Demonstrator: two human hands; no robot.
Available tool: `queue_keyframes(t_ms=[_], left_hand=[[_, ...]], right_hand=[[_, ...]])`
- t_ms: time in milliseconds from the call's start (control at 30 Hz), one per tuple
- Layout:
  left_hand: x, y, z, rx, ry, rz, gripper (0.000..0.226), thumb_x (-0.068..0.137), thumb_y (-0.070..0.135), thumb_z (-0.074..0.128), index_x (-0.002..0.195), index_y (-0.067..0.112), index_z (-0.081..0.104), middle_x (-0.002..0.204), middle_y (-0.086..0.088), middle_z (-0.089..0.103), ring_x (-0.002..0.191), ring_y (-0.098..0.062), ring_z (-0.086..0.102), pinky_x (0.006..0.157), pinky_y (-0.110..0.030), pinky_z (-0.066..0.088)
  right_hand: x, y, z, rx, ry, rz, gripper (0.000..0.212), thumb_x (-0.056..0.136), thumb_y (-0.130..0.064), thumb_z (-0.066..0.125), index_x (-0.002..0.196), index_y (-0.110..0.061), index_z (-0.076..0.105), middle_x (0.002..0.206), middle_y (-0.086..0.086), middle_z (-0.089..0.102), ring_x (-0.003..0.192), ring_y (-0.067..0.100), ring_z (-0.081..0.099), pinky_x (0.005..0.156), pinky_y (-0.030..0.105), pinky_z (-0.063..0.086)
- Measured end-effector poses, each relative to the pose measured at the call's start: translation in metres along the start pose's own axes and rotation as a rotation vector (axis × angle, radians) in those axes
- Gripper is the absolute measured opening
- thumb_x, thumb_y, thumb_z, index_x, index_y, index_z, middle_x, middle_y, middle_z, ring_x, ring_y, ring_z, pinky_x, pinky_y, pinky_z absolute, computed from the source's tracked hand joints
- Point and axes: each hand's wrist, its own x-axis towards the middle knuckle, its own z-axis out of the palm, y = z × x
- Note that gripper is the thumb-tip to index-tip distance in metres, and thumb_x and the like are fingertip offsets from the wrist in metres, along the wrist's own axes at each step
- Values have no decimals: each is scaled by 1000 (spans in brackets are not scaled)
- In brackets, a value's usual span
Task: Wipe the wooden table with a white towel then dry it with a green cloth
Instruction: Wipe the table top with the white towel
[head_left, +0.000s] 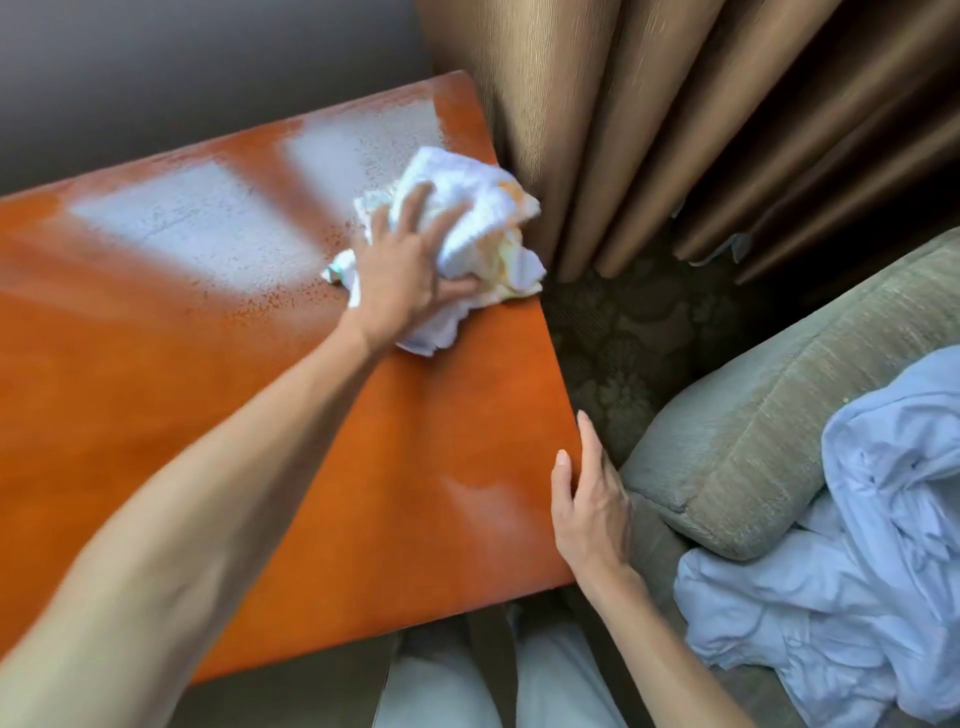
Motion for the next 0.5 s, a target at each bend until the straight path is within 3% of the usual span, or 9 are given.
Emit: queue_keyframes(t_ms=[167, 300, 367, 500], left_hand=[[-31, -68, -11, -58, 102, -287, 87, 74, 72, 67, 149, 42, 34, 160, -5, 25, 132, -46, 37, 99, -62, 42], [-93, -75, -5, -93, 125, -561, 84, 76, 55, 75, 149, 42, 36, 161, -3, 24, 131, -45, 37, 101, -59, 40], [-124, -57, 3, -116, 127, -591, 84, 75, 54, 75, 149, 42, 37, 161, -3, 25, 130, -46, 37, 99, -59, 40], [-183, 9, 15, -170, 115, -478, 87, 66, 69, 55, 147, 38, 45, 159, -8, 30, 125, -49, 40, 88, -60, 43]], right_hand=[[-1, -6, -1, -93, 10, -41, 56, 102, -41, 27, 155, -21, 26, 141, 9, 57, 112, 29, 67, 77, 43, 60], [-1, -10, -2, -126, 30, -39, 55, 102, -38, 29, 154, -20, 29, 135, 11, 63, 107, 31, 69, 72, 43, 60], [-2, -10, -2, -133, 27, -35, 55, 102, -38, 29, 153, -20, 29, 134, 12, 63, 107, 31, 69, 71, 43, 59], [-1, -10, -1, -151, 26, -26, 55, 102, -38, 28, 153, -18, 30, 133, 11, 63, 107, 31, 69, 72, 43, 59]])
